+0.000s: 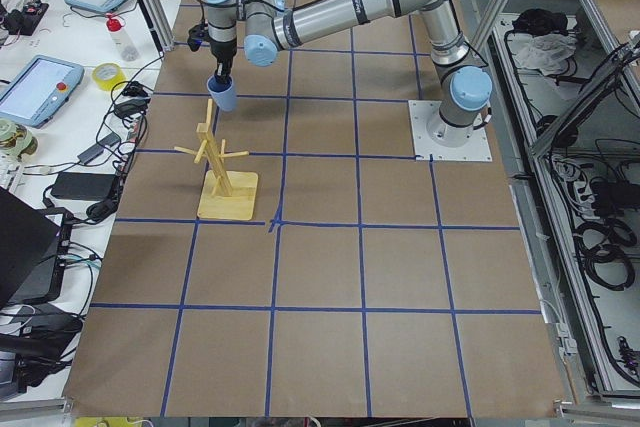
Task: Flip cup
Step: 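Lift the cup with the left gripper and carry it toward the wooden stand, then lower the cup upright onto the table with the left gripper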
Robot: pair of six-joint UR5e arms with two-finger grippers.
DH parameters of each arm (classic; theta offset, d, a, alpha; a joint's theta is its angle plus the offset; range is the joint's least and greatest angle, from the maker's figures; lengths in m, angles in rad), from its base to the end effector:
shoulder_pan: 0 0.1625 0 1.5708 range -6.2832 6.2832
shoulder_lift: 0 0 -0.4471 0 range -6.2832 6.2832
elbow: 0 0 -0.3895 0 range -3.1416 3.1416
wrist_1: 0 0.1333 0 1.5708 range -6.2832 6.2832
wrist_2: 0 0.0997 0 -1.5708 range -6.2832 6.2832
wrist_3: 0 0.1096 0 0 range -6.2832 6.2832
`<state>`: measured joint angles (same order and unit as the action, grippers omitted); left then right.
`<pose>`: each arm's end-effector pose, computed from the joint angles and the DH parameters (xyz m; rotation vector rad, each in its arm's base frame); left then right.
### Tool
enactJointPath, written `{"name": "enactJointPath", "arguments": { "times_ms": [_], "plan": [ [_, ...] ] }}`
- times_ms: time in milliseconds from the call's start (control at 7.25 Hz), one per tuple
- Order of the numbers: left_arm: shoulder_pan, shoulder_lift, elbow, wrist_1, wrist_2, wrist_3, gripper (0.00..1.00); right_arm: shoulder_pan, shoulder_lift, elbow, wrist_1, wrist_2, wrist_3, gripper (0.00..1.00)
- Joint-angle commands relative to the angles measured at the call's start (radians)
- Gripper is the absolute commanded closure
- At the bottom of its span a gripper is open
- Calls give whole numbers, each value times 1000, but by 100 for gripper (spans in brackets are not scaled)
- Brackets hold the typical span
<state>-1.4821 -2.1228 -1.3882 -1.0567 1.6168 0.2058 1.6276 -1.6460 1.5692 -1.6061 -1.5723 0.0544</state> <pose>-0.0647 -0.7207 0.3086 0.1744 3.0629 -0.2096 0.1594 -0.4578 0.5405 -0.0036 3.1319 -0.1756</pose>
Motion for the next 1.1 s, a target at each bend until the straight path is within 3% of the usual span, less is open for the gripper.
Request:
{"name": "enactJointPath", "arguments": {
  "times_ms": [0,828,966],
  "plan": [
    [9,-26,-40,1,2,17,100,0,0,0,0,0,-1,0],
    [9,-34,-61,26,3,21,99,0,0,3,-2,0,-1,0],
    [9,-37,-63,26,3,20,46,0,0,3,-2,0,-1,0]
  ]
}}
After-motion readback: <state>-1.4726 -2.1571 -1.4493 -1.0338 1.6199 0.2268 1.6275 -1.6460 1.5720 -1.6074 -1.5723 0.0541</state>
